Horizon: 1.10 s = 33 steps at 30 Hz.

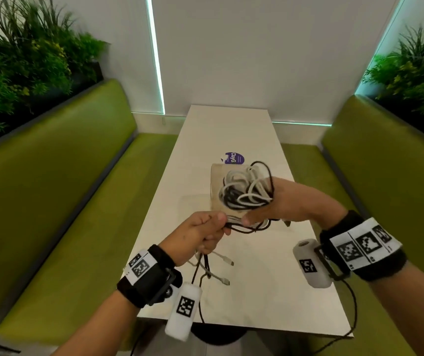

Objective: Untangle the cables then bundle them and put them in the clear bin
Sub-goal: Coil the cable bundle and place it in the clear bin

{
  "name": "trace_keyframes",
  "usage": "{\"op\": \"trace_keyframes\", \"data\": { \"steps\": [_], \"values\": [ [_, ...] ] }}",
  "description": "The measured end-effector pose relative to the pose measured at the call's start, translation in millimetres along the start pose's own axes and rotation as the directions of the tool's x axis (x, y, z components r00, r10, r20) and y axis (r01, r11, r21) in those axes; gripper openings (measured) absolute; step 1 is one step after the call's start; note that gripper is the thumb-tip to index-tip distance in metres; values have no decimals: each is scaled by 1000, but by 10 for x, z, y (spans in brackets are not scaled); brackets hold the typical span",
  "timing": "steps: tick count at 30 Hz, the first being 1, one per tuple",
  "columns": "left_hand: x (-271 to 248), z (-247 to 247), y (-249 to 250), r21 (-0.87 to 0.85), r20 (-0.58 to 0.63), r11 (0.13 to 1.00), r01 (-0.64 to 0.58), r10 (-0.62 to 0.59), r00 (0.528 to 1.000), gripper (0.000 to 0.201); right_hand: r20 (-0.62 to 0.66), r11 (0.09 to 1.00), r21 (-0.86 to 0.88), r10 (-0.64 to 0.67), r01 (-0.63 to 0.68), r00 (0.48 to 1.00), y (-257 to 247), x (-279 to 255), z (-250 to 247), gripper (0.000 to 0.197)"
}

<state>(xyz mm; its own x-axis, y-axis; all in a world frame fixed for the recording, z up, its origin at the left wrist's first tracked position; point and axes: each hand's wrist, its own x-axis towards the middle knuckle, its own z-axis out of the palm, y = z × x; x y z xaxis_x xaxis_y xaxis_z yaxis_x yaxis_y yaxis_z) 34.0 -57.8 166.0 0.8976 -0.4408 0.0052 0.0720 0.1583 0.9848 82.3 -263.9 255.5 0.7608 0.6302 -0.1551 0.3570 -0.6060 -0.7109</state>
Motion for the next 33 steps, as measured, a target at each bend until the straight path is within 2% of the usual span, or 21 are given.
{"op": "trace_keyframes", "data": {
  "steps": [3,7,11,14,17,19,21,22,24,26,27,29,31,33],
  "values": [
    [33,49,-7,-84,-9,996,19,-20,1000,32,93,998,-42,57,-54,994,19,46,51,40],
    [77,74,-40,-61,-15,998,18,-19,1000,27,83,997,-54,67,-63,994,84,48,122,31],
    [131,53,-91,-50,-1,998,26,-26,1000,24,-16,999,-32,27,-27,1000,141,89,221,20],
    [162,29,-106,-77,41,994,73,-70,997,16,-33,987,-160,1,-6,999,192,102,231,13],
    [141,-67,-97,-201,145,967,157,-129,981,44,-35,906,-420,-68,47,997,214,79,242,12],
    [115,-175,-72,-285,229,926,247,-184,956,76,-23,805,-585,-133,94,991,207,79,248,10],
    [131,-249,-39,-281,309,892,354,-265,913,114,33,692,-707,-173,145,984,191,108,274,10],
    [151,-246,-19,-227,328,893,388,-305,894,121,64,639,-750,-183,168,981,177,127,296,9],
    [195,-158,46,14,300,929,370,-356,885,107,128,551,-811,-163,198,978,134,175,339,11],
    [213,-36,105,274,235,905,324,-390,890,76,176,489,-848,-101,202,979,100,210,374,15],
    [219,1,104,342,194,884,319,-399,896,59,190,471,-859,-75,203,979,83,225,386,17],
    [214,58,87,370,140,879,301,-372,917,32,197,444,-873,-53,200,979,72,249,410,20],
    [190,97,61,355,100,893,276,-330,939,22,197,456,-869,-36,192,980,75,263,434,22],
    [165,112,22,366,83,894,259,-309,948,20,207,510,-842,5,175,978,93,275,443,28]
  ]
}}
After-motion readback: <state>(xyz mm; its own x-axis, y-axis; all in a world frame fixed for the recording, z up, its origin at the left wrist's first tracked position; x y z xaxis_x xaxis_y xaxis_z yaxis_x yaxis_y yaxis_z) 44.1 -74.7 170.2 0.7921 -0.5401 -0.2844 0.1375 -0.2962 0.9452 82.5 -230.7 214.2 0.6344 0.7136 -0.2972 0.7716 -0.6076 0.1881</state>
